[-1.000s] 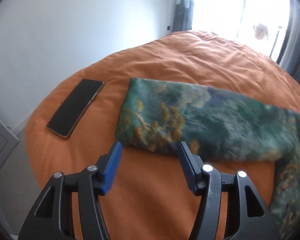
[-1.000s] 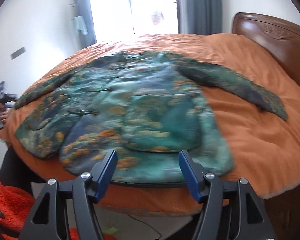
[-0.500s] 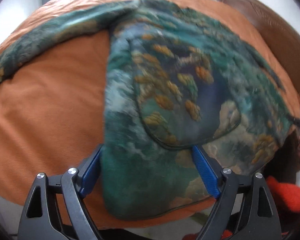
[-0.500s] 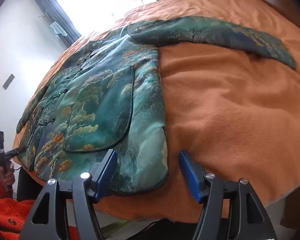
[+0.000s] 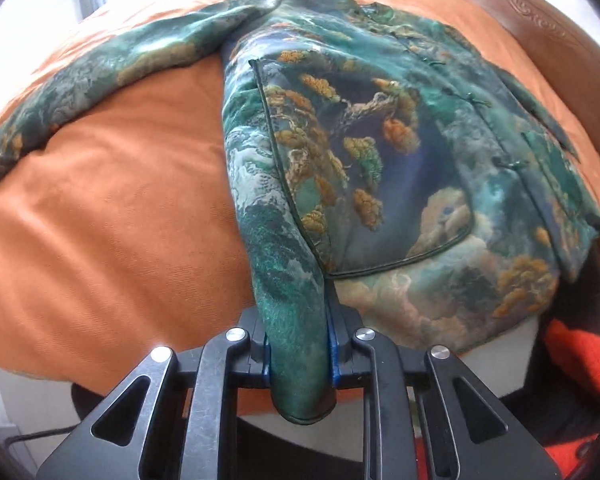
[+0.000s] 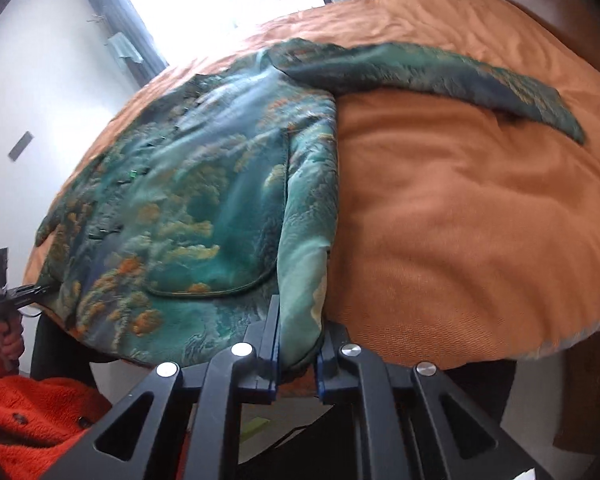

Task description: Fold large clothes

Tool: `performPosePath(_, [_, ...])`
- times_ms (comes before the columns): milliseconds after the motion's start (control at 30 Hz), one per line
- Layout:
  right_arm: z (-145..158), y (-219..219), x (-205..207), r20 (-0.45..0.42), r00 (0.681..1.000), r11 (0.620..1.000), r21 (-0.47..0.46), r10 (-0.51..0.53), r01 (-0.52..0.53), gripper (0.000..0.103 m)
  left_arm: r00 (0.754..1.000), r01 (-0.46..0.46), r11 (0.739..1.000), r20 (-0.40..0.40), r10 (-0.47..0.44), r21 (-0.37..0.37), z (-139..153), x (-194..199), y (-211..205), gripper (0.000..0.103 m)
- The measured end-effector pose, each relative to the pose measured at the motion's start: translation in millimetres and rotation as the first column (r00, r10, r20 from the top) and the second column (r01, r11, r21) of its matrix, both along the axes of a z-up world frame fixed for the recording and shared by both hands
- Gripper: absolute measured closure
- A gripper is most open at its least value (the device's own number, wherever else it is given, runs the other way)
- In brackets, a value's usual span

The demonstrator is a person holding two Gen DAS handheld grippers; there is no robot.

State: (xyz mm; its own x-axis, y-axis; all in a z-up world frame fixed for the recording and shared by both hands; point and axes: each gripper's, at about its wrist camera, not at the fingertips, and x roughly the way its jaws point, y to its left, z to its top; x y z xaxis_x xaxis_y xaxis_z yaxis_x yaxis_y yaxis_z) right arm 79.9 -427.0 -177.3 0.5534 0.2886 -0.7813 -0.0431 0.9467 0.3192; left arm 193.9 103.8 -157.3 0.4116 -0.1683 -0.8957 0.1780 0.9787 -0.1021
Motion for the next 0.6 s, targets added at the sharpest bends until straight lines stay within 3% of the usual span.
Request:
performPosePath(200, [19, -9, -5, 0.067, 0.997, 0.997, -0.054, -0.043, 0.046, 0.055, 0.989, -0.021, 0.998, 0.146, 0.011, 0.065, 40, -19, 8, 0.039])
performPosePath(333, [40, -24, -9, 0.126, 0.988, 0.99, -0.095, -0.093, 0.105, 0.053, 0.946, -0.085, 0.995, 0.316, 0.065, 0.052, 82, -26, 9, 0.011])
performPosePath(500, [77, -43, 6, 0.228, 0.963, 0.975, -0.134, -0.145, 0.179, 0.042, 0.851, -0.119, 0.993, 0.516, 0.097, 0.01, 122, -13, -20, 0.003])
performPosePath(600, [101, -64, 24, 0.286, 0.939, 0.97, -0.095, -0.188, 0.223, 0.041, 0.825, -0.117, 0.993, 0.555, 0.106, -0.015, 129, 2, -39, 0.003])
